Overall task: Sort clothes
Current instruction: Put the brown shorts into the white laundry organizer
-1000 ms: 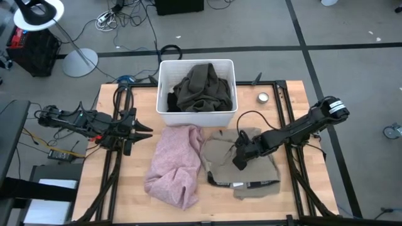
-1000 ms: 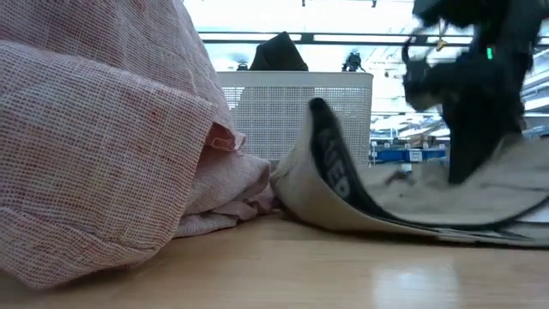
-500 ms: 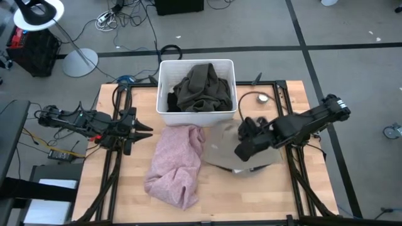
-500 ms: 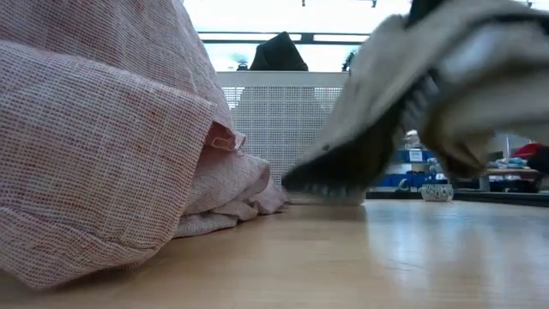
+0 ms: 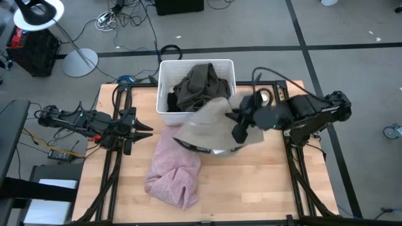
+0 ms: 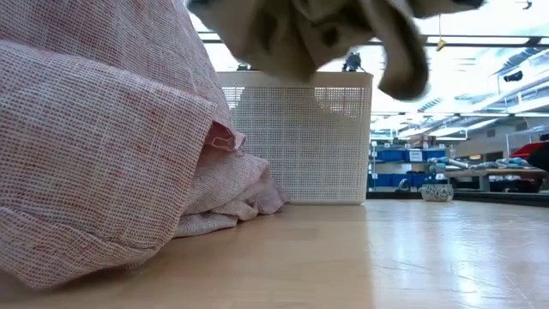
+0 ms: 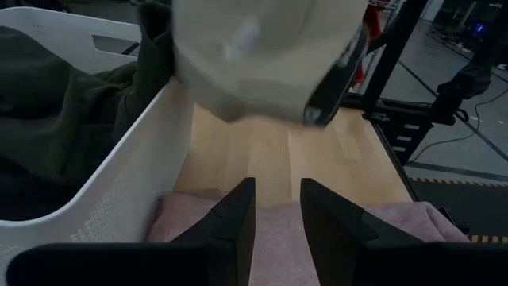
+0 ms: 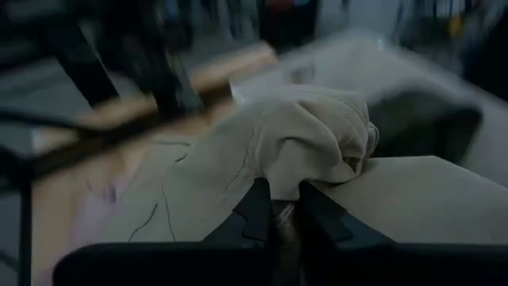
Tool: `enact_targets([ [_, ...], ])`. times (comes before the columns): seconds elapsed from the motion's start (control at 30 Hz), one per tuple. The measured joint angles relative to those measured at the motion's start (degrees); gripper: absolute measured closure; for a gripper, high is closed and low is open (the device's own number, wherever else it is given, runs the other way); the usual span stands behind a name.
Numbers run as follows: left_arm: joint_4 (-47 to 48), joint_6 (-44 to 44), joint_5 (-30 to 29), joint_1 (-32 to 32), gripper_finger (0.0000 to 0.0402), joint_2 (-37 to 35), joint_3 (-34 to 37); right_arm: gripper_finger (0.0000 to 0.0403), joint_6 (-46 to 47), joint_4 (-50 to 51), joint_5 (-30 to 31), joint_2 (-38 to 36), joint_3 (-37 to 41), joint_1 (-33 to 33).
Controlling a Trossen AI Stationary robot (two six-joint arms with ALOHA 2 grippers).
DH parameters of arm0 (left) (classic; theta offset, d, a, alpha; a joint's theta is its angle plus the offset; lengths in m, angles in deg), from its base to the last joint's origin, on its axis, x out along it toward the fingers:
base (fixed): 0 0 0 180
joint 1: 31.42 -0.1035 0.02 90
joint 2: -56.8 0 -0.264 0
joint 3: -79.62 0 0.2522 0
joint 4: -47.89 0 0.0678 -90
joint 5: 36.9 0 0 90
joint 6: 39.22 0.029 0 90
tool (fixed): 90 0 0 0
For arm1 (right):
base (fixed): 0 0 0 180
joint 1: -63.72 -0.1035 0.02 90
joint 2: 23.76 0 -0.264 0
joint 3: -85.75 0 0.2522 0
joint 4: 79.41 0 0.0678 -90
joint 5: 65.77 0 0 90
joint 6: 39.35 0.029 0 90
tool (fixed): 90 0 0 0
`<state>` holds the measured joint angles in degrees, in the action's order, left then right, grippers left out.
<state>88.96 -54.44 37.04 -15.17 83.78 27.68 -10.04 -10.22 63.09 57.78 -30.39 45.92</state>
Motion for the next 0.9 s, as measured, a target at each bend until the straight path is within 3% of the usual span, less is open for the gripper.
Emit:
enact_targets([
  [0.43,0.0,0.0,0.0,0.0,0.0296,0.0,0.0,0.0374,-29.6,-33.1,0.3,0.6,-0.7,12.4],
  [0.57,0.0,0.0,0.0,0.0,0.0296,0.0,0.0,0.0374,-37.2,-43.7,-4.1,2.8,-0.7,17.0],
  [0.7,0.8,0.0,0.0,0.0,0.0296,0.0,0.0,0.0374,-39.7,-51.0,-9.5,5.9,-0.7,21.7],
  [0.9,0.9,0.0,-1.1,0.0,0.0296,-0.3,0.0,0.0374,-38.2,-50.1,-12.9,11.4,-0.7,25.7],
])
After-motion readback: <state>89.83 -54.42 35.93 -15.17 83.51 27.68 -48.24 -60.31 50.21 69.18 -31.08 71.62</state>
